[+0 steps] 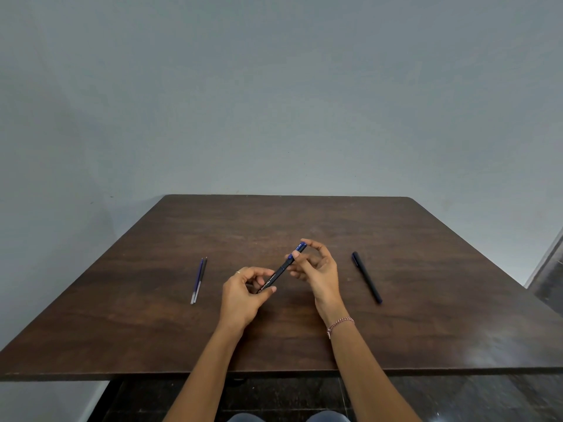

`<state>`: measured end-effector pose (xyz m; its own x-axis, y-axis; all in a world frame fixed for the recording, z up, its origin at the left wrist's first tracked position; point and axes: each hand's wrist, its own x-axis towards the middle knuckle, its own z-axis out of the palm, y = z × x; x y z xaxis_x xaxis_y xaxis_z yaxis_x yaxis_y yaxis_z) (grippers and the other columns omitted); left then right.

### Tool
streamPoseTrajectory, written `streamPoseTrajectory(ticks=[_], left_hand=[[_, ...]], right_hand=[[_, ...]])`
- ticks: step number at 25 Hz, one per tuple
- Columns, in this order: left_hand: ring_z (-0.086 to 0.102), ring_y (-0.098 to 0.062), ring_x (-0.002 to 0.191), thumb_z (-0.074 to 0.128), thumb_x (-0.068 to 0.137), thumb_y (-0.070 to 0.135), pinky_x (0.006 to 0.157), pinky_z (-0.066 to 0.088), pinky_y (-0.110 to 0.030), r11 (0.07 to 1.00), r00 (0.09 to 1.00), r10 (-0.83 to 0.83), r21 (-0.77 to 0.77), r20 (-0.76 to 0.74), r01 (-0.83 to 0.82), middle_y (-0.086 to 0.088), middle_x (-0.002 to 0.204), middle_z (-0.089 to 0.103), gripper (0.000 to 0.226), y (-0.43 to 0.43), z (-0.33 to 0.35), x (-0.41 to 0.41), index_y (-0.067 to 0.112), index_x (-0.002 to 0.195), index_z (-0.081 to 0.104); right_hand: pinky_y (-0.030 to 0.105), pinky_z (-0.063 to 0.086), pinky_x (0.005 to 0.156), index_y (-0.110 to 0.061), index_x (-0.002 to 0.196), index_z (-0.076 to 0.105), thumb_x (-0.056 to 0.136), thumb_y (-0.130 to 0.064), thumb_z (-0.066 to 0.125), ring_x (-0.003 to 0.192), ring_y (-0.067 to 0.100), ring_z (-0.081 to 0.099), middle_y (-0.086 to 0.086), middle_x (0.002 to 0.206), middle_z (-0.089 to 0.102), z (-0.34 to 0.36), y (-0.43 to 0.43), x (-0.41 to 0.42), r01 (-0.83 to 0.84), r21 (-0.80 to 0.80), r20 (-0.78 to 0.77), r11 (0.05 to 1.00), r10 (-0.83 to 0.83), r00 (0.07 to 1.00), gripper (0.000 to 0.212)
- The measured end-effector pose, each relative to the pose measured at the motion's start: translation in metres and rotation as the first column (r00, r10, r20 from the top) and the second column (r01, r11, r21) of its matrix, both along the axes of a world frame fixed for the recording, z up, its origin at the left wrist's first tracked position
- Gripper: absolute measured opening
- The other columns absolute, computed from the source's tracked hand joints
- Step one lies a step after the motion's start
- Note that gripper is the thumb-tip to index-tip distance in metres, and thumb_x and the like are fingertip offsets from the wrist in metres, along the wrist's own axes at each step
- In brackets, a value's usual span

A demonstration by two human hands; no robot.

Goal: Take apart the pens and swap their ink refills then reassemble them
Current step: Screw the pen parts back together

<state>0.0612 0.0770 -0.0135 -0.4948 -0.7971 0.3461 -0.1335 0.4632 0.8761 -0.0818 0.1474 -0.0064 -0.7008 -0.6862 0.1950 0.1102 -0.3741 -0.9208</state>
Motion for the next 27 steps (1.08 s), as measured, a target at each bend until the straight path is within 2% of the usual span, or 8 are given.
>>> streamPoseTrajectory(ticks=[4,7,11,15,20,23,27], left_hand=[[0.051,-0.007,0.065,0.08,0.067,0.0,0.059,0.041,-0.009,1.0,1.0,-0.003,0.007,-0.027,0.003,0.005,0.072,0.056,0.036,-0.001,-0.001,0.0,0.03,0.082,0.069],[0.051,-0.007,0.065,0.08,0.068,0.002,0.059,0.042,-0.01,1.0,1.0,-0.011,0.015,-0.023,0.012,0.004,0.073,0.056,0.033,-0.001,-0.002,0.0,0.029,0.084,0.069],[0.054,-0.006,0.069,0.08,0.068,0.005,0.061,0.042,-0.008,1.0,0.999,-0.028,0.004,-0.023,0.028,0.004,0.076,0.059,0.035,-0.001,-0.002,0.0,0.033,0.084,0.068],[0.057,0.001,0.074,0.08,0.069,0.004,0.065,0.044,-0.008,0.999,0.997,-0.052,-0.005,-0.048,0.052,0.007,0.081,0.064,0.036,-0.001,-0.003,-0.001,0.033,0.086,0.069],[0.06,0.002,0.073,0.081,0.068,0.005,0.071,0.044,-0.007,0.996,0.995,-0.086,-0.014,-0.058,0.085,0.009,0.079,0.071,0.036,-0.002,-0.006,-0.003,0.035,0.085,0.071],[0.063,0.0,0.074,0.082,0.067,0.006,0.073,0.048,-0.01,0.99,0.989,-0.126,0.05,-0.075,0.13,0.008,0.079,0.074,0.034,-0.003,-0.007,-0.003,0.034,0.086,0.073],[0.066,-0.006,0.071,0.08,0.067,0.0,0.071,0.051,-0.018,0.96,0.967,-0.228,0.142,-0.115,0.243,0.004,0.074,0.075,0.035,-0.002,-0.006,-0.003,0.031,0.081,0.075]], right_hand=[[0.026,0.056,0.061,-0.022,0.114,0.057,0.077,-0.01,0.077,0.069,0.021,0.071,0.015,0.083,0.073,0.001,0.001,0.003,-0.024,0.032,-0.074,0.999,0.027,0.997,0.043],[0.025,0.055,0.062,-0.024,0.117,0.054,0.072,-0.005,0.081,0.067,0.021,0.069,0.019,0.082,0.064,0.001,0.0,0.006,-0.039,0.075,-0.143,0.996,0.049,0.988,0.056],[0.027,0.057,0.065,-0.023,0.118,0.052,0.071,-0.001,0.08,0.064,0.019,0.068,0.024,0.086,0.062,0.0,-0.001,0.004,-0.041,0.086,-0.149,0.995,0.053,0.987,0.059],[0.026,0.055,0.066,-0.027,0.119,0.053,0.073,0.0,0.078,0.067,0.017,0.068,0.016,0.083,0.065,-0.001,0.0,0.001,0.031,0.056,-0.069,0.998,-0.027,0.997,0.059],[0.021,0.055,0.062,-0.027,0.12,0.054,0.078,0.002,0.073,0.07,0.013,0.069,0.016,0.085,0.065,-0.002,-0.001,-0.006,0.157,0.016,0.077,0.987,-0.158,0.984,0.055],[0.02,0.054,0.06,-0.028,0.12,0.054,0.079,0.002,0.072,0.07,0.012,0.069,0.01,0.082,0.067,-0.004,-0.002,-0.01,0.188,0.006,0.122,0.982,-0.187,0.975,0.054],[0.022,0.053,0.061,-0.02,0.126,0.052,0.082,0.0,0.068,0.071,0.014,0.065,0.009,0.083,0.065,-0.009,-0.004,-0.019,0.289,-0.005,0.233,0.957,-0.28,0.931,0.051]])
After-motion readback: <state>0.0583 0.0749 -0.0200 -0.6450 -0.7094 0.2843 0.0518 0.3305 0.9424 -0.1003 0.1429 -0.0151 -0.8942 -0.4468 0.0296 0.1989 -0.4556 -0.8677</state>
